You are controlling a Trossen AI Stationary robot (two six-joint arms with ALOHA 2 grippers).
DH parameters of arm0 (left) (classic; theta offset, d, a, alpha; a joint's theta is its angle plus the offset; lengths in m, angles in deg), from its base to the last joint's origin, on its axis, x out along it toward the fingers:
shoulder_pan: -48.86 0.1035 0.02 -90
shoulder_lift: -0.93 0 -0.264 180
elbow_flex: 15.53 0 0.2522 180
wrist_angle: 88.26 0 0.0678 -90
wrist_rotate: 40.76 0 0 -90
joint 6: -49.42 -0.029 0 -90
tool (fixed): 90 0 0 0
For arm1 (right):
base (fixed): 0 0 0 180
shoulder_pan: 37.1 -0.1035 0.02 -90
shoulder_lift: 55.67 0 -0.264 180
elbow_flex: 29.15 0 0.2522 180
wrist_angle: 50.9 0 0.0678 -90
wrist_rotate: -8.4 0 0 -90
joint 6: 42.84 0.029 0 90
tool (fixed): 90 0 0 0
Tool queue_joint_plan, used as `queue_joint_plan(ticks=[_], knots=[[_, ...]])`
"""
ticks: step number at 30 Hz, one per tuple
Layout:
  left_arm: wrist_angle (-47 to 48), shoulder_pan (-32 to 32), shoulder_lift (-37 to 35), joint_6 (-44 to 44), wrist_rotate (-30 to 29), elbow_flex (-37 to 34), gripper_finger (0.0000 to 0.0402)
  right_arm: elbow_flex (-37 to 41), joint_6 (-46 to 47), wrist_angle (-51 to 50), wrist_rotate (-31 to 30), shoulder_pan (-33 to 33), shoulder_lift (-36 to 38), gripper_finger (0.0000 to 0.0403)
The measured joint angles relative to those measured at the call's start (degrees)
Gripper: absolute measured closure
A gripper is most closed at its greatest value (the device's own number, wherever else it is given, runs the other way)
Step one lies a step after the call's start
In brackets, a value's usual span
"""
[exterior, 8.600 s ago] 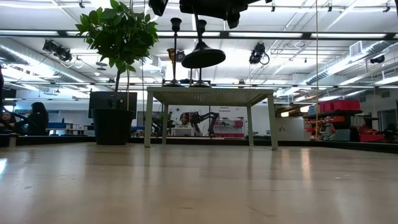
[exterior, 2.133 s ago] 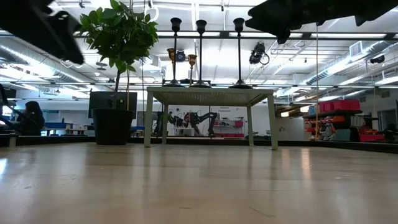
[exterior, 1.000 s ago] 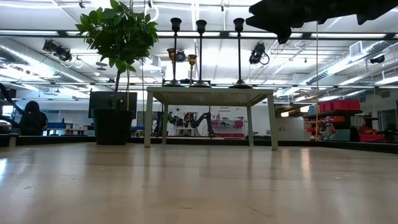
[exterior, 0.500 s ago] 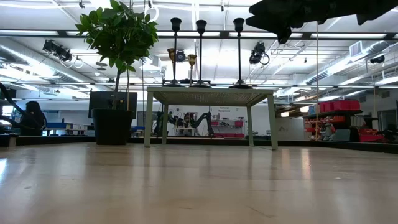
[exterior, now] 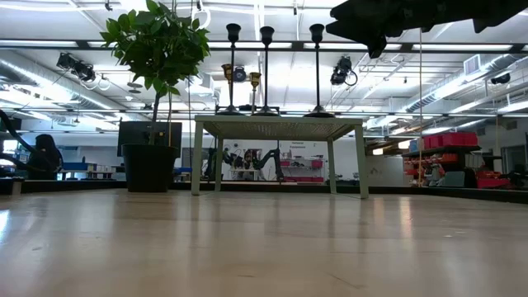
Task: Pick & Place candle stick holders
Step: Put the gold candle holder on the shelf
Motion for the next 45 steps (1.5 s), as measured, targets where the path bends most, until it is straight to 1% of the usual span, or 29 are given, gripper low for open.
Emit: queue_joint_plan(ticks=[5, 14, 21, 23, 28, 31, 37, 41, 45], knots=[[0.0, 0.0, 0.0, -0.2, -0.2, 0.0, 0.0212, 0.0, 0.0, 0.0, 0.0, 0.0, 0.0, 0.0245], [0.3, 0.0, 0.0, -0.3, -1.4, 0.0, 0.0307, 0.0, -0.1, 0.0, 0.0, 0.0, 0.0, 0.0245], [0.3, 1.0, 0.0, -2.8, -2.5, 0.0, 0.0383, 0.0, -0.1, 0.0, 0.3, 0.0, 0.0, 0.0245], [-0.1, 1.8, 0.0, -2.6, -1.8, 0.1, 0.0387, 0.0, -0.2, -0.1, 0.6, 0.0, 0.0, 0.0245], [-0.5, 4.6, -0.1, -3.4, 0.0, 0.2, 0.0382, 0.0, -0.2, -0.4, 0.6, 0.0, 0.0, 0.0245], [-0.9, 6.7, -0.2, -6.5, 1.0, 0.2, 0.0388, 0.0, -0.4, -0.6, 0.6, 0.0, 0.0, 0.0245], [-1.7, 10.9, -1.1, -11.7, 1.9, 0.1, 0.0388, 0.0, -0.6, -0.7, 0.6, 0.0, 0.0, 0.0245], [-3.9, 14.4, -3.5, -16.2, 2.2, 0.0, 0.0387, 0.0, -0.6, -1.1, 0.6, 0.0, 0.0, 0.0245], [-3.8, 18.7, -6.0, -20.4, 3.2, 0.0, 0.0388, 0.0, -0.8, -1.8, 0.6, 0.0, 0.0, 0.0245]])
